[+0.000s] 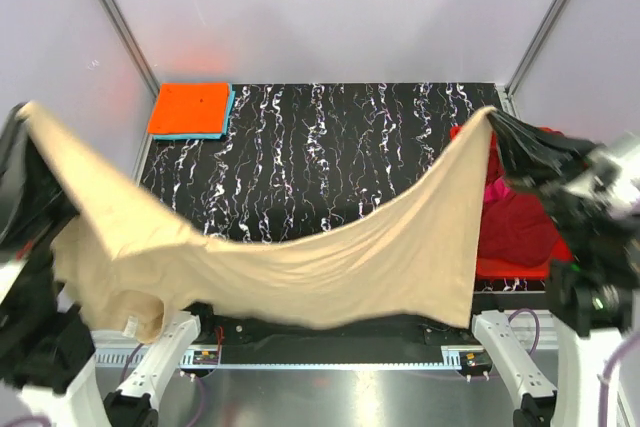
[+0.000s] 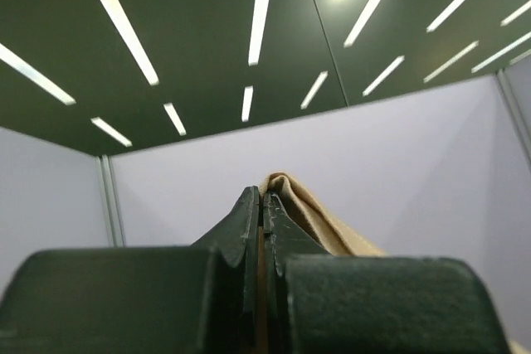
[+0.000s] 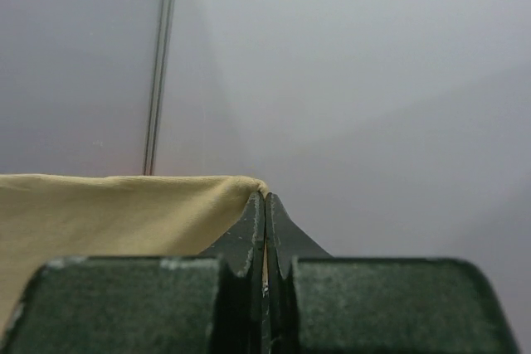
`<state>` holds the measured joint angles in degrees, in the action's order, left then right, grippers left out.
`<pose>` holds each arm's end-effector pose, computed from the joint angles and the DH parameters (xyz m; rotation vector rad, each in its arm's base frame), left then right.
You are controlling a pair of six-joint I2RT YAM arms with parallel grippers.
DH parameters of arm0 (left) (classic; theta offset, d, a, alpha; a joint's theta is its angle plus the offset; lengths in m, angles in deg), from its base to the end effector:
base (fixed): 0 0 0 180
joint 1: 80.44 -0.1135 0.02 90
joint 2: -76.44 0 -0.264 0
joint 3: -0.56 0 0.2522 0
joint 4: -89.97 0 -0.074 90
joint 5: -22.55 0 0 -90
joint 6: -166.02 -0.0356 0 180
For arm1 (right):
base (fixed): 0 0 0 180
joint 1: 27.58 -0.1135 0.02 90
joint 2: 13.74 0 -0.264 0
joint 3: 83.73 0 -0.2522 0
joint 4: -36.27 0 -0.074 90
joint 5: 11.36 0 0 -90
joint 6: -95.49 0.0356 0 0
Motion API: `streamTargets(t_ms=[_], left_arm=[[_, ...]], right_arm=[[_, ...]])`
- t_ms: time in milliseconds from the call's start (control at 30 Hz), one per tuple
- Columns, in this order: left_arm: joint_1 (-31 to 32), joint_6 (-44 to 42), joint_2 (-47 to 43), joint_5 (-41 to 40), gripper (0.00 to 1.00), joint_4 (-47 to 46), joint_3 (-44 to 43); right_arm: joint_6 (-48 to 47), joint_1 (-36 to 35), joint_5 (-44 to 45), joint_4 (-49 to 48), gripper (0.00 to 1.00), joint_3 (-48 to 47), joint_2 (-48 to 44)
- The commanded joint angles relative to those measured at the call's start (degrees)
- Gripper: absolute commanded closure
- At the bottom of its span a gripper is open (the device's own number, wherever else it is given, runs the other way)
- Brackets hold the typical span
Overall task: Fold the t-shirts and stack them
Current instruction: Flatten the tshirt out
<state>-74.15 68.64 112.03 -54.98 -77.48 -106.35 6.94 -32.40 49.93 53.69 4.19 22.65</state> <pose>-0.0580 -0.0013 0.5991 0.2753 0.5137 -0.0408 0.0307 0.0198 0.5436 -0.4933 0.8715 0.3262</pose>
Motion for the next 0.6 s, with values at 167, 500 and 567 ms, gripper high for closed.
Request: streamTargets(t_ms=[167, 500, 567], left_arm=[[0.13, -5.01, 18.44, 0.71, 1.00, -5.44, 18.24], [0.04, -5.29, 52.88, 0.55, 1.00, -12.23, 24.16], [0.04, -3.70, 61.23, -0.34, 1.00, -12.68, 21.44]], right_arm=[[0.92, 0.16, 1.80, -18.56, 1.00, 16.09, 21.08], [0.57, 0.16, 7.00, -25.73, 1.00, 14.53, 57.96], [-1.18, 0.16, 7.96, -23.37, 1.00, 9.19, 63.17]])
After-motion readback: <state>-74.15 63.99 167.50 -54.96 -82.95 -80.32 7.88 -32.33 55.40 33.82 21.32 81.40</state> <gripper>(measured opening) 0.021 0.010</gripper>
